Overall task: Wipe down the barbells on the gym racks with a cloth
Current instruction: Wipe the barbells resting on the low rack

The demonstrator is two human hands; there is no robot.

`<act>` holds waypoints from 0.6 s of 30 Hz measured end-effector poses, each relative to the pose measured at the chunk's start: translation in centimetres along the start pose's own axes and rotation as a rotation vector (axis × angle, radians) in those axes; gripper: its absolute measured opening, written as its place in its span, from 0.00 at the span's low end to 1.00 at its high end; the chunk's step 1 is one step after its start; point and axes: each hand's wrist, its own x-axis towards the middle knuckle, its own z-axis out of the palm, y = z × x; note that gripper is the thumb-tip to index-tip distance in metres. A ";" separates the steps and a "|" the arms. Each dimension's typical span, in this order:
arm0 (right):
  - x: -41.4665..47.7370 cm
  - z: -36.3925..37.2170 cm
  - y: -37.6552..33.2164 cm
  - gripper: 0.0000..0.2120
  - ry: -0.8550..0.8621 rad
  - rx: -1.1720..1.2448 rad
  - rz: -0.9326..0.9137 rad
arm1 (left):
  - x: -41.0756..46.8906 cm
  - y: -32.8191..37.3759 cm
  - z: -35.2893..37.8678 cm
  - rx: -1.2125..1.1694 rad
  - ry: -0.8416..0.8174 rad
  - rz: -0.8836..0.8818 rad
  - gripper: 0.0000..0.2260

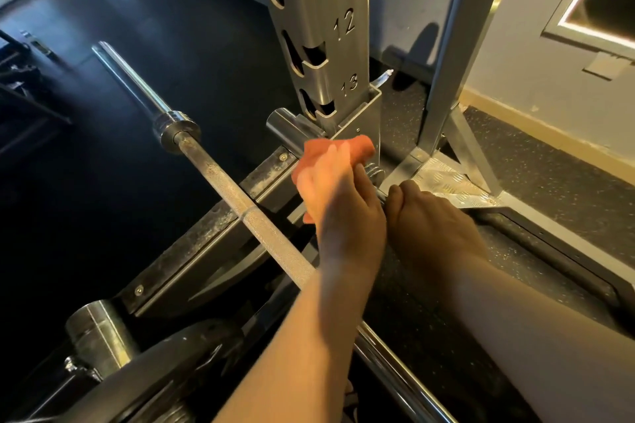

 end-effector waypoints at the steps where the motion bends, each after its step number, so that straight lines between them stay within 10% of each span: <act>1: 0.0 0.1 0.0 0.16 0.009 -0.011 -0.015 | 1.7 -0.4 -0.2 0.053 0.018 0.019 0.15; 9: -0.9 -0.5 -0.4 0.12 0.044 0.108 0.011 | 2.9 1.2 0.2 -0.271 0.116 -0.300 0.15; 18: -0.9 -0.2 0.3 0.10 -0.005 0.074 -0.002 | -3.0 -1.0 -0.5 0.102 -0.114 0.304 0.11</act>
